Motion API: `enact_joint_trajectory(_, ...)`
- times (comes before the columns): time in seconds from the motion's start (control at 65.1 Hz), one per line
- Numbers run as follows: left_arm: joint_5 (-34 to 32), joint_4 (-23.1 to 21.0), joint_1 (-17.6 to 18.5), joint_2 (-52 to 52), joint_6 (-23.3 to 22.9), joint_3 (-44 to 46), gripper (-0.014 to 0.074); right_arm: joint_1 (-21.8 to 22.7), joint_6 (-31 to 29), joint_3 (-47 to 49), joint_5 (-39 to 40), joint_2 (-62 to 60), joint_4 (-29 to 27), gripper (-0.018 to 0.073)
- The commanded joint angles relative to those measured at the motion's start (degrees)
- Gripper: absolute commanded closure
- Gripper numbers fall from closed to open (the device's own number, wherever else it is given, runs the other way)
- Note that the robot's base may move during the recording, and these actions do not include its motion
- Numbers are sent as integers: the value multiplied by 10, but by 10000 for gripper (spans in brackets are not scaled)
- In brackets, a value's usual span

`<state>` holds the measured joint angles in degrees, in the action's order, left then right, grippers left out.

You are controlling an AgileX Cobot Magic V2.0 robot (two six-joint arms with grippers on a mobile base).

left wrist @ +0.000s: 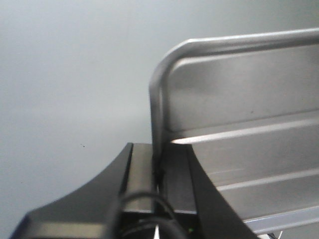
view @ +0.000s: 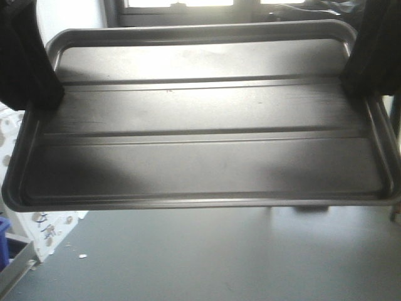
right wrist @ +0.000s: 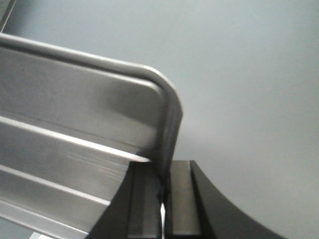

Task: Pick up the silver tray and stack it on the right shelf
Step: 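Hold the tray level in both grippers while the base drives to another shelf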

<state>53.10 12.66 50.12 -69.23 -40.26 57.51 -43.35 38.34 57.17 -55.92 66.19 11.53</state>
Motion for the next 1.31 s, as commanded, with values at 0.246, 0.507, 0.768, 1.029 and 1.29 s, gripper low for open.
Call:
enact_joint_trajectory(0.246, 4, 22, 5, 12, 11, 18, 689, 2, -11, 15, 19, -13, 29, 501)
enact_joint_trajectory(0.507, 4, 22, 5, 12, 11, 18, 689, 2, -11, 15, 18, -13, 29, 501)
enact_joint_trajectory(0.768, 4, 22, 5, 12, 11, 18, 689, 2, -11, 15, 17, -13, 29, 501)
enact_joint_trajectory(1.029, 4, 22, 5, 12, 11, 18, 689, 2, -11, 15, 17, -13, 29, 501)
enact_joint_trajectory(1.29, 4, 22, 5, 12, 11, 18, 689, 2, -11, 15, 17, -13, 29, 501)
